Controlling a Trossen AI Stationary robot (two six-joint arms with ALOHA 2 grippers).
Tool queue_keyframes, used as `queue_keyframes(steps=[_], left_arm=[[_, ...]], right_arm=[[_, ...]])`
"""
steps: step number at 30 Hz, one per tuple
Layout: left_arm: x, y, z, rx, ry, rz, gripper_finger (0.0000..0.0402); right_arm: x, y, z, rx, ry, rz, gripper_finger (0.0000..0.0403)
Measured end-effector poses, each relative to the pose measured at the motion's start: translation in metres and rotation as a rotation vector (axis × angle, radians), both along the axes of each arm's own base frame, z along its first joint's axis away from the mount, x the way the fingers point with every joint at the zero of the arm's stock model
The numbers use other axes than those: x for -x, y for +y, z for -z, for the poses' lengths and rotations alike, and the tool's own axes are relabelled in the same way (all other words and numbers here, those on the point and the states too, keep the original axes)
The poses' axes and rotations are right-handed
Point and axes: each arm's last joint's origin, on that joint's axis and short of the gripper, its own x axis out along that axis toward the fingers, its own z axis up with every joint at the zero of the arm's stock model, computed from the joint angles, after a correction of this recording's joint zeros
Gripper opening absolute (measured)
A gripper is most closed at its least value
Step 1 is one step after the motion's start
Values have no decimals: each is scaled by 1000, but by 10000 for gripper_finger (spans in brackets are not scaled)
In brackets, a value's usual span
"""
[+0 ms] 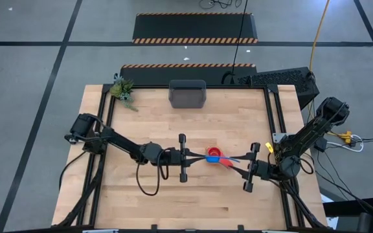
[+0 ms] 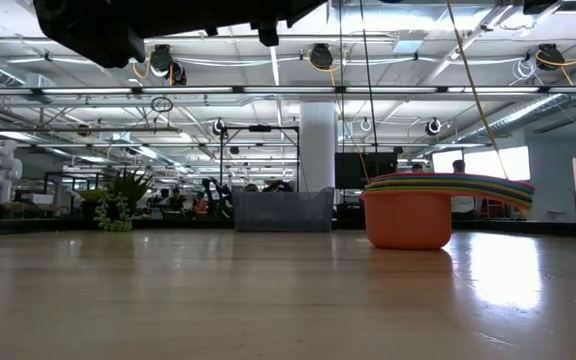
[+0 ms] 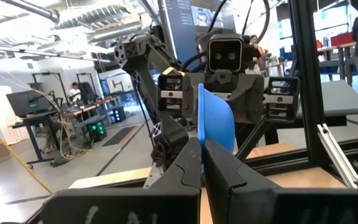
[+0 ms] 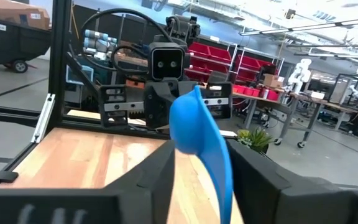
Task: Nest measuring cups in basket
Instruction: Stack the blue measuring cup on top of the red measuring cup
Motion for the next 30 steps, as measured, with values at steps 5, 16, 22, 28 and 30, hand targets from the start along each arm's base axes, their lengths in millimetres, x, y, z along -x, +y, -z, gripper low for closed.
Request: queue_keyframes(steps=[5, 16, 22, 28, 30], left_arm=[[0, 0, 0, -4, -4, 2, 1], [1, -3, -1, -29, -15, 4, 1], [2, -3, -3, -24, -32, 2, 1], [2, -3, -3, -22, -38, 4, 1], [2, -3, -3, -23, -38, 6, 1]], right_arm=[[0, 0, 0, 4, 1, 0, 87], [14, 5, -6, 88, 21, 33, 19], [20, 7, -10, 92, 15, 19, 46], [21, 6, -9, 88, 30, 64, 93], [21, 6, -9, 85, 29, 63, 105]])
